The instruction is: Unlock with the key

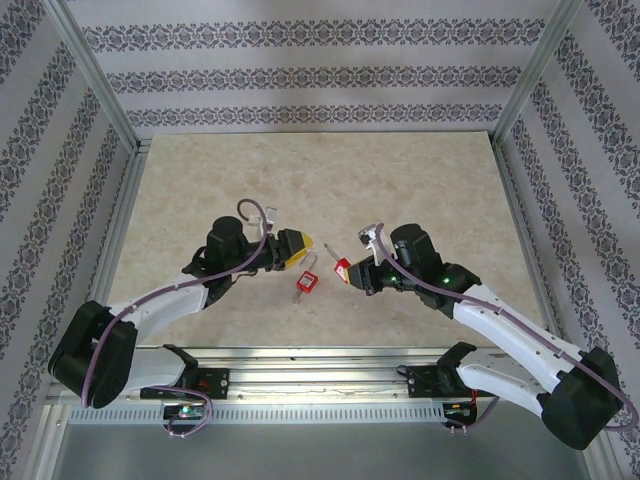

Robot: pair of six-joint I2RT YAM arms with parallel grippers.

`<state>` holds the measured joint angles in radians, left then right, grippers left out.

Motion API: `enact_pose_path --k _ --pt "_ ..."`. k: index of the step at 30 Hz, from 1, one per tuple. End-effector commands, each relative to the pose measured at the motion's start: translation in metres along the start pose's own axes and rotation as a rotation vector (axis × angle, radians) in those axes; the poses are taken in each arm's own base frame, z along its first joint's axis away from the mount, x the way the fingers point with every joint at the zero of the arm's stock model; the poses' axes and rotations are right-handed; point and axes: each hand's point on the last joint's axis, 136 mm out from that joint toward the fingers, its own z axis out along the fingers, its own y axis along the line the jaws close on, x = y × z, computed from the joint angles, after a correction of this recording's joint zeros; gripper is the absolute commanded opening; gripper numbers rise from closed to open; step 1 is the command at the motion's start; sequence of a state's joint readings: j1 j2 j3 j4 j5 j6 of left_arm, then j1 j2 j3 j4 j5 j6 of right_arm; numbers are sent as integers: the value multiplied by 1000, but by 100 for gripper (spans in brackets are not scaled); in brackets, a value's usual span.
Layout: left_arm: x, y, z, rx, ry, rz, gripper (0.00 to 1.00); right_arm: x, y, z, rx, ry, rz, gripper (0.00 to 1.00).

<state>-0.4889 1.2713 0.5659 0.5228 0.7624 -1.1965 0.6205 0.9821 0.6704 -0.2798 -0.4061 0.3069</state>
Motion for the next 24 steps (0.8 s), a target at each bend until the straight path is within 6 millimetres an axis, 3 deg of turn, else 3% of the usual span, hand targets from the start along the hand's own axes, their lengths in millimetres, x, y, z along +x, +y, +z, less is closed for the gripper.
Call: enact_pose_path --k 1,7,16,22,24 --pt "8 -2 13 8 35 -54 55 -1 -3 0 34 -19 -28 0" --pt "11 -4 31 51 27 -98 52 4 -3 7 45 7 -48 0" --pt "6 12 48 40 16 -132 49 8 5 9 15 7 -48 0" --pt "4 28 47 -37 -12 -86 49 5 20 6 -78 -21 11 0" --pt "-2 22 47 -5 -41 -65 52 7 23 7 -98 -21 33 0"
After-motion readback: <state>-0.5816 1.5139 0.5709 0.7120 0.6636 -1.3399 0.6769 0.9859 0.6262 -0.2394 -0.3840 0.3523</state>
